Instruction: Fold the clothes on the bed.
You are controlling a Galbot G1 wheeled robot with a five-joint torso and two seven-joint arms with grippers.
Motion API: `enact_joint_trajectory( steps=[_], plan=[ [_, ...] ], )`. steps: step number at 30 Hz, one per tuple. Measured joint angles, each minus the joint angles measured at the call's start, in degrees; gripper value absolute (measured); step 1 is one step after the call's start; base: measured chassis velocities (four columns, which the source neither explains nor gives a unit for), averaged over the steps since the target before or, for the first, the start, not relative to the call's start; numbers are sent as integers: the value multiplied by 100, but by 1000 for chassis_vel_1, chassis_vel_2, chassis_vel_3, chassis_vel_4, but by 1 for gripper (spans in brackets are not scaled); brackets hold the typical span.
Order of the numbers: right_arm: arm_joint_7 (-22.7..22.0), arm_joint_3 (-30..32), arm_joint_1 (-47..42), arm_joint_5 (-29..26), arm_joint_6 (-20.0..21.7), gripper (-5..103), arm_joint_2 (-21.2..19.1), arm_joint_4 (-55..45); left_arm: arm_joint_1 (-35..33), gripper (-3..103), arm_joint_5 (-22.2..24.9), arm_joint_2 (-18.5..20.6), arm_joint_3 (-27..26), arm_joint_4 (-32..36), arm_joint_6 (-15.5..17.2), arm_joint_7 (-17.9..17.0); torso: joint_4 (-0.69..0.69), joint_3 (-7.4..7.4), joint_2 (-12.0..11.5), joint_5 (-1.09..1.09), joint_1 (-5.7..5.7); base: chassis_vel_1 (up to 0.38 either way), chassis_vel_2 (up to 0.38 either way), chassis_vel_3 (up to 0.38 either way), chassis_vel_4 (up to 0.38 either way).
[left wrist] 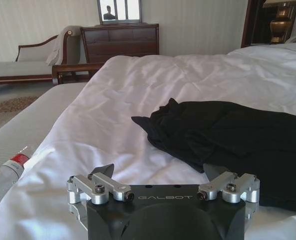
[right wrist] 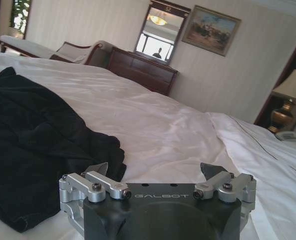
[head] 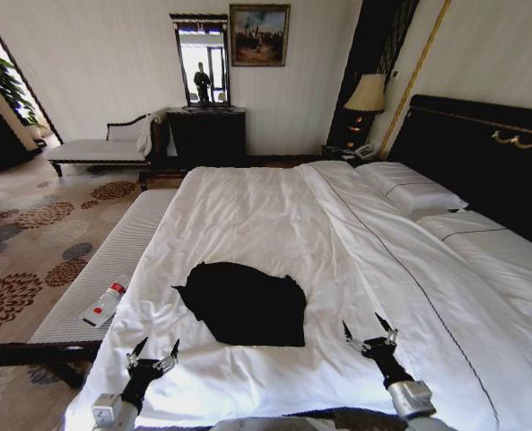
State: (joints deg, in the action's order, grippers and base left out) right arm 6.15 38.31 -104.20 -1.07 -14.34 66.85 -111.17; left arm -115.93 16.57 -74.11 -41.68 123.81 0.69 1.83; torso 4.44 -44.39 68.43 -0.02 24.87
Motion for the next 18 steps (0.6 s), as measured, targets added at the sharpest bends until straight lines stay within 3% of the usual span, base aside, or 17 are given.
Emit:
enact_joint_trajectory(
  steps=[3,4,7,13,18],
  plan=[
    [34,-370,545,27,-37,100,-613,364,9,100,-170,-105,-3,70,2,-23,-6,-1,0,-1,1,0,0,0,0],
    [34,-370,545,27,-37,100,-613,364,9,100,-170,-105,-3,70,2,-23,-6,-1,0,-1,1,0,0,0,0],
    [107,-872,1180,17,-77,100,-1161,704,12,100,-309,-126,51,152,30,-59,-4,-1,-1,-1,1,0,0,0,0],
    [175,-1441,1679,213,-165,100,-1390,1020,25,100,-435,-159,131,177,83,-99,-3,0,0,-3,0,0,0,0,0],
    [195,-2048,2133,875,-293,100,-1382,1426,40,100,-504,-275,171,187,117,-115,-3,0,-1,-1,1,0,0,0,0]
  ],
)
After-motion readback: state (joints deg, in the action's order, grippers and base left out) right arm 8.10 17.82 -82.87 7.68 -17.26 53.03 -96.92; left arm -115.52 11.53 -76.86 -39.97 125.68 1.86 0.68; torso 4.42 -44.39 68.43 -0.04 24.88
